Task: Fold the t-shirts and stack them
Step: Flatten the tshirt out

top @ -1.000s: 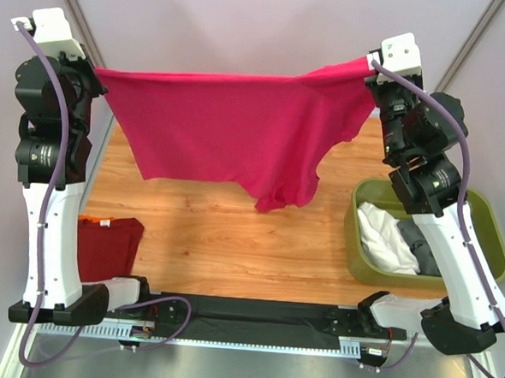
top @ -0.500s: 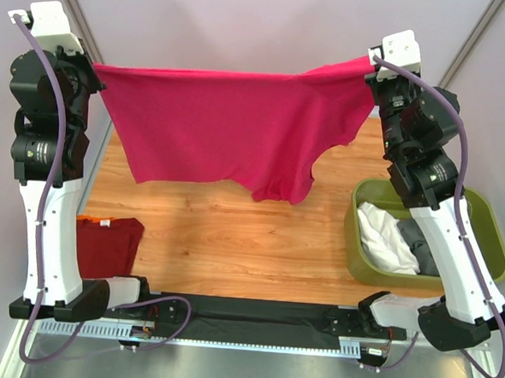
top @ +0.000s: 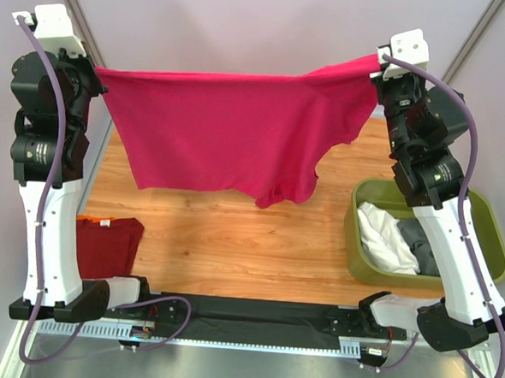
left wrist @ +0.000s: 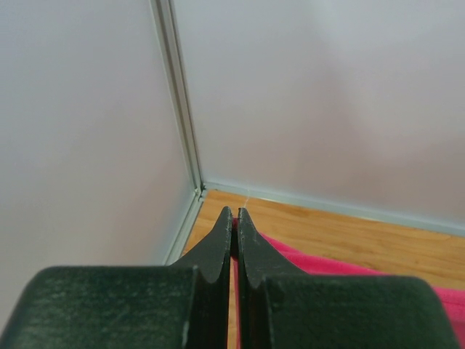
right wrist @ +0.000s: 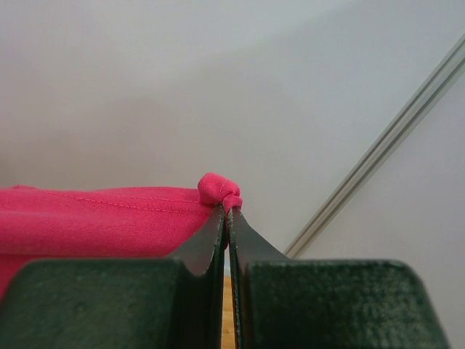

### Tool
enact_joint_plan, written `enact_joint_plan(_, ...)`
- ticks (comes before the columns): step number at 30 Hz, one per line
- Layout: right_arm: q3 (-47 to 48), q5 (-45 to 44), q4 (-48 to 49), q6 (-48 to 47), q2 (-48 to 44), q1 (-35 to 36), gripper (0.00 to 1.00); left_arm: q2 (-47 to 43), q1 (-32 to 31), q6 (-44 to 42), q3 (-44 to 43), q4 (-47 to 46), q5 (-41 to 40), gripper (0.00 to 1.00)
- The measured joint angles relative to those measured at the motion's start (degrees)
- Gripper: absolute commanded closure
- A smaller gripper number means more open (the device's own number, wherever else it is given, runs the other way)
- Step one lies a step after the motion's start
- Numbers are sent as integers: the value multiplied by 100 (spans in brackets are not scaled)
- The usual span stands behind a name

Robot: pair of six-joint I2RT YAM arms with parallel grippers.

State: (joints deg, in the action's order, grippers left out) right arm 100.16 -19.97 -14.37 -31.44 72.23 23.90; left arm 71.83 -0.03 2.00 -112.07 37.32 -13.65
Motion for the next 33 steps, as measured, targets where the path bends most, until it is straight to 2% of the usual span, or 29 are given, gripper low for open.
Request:
enact_joint_plan(14, 0, 74, -186, 63, -221, 0, 100, -168, 0, 0, 42, 111, 57, 100)
enact_joint_plan(33, -487, 702, -765, 527, -1941, 55, 100, -1985, -26, 20, 1051, 199, 151, 100)
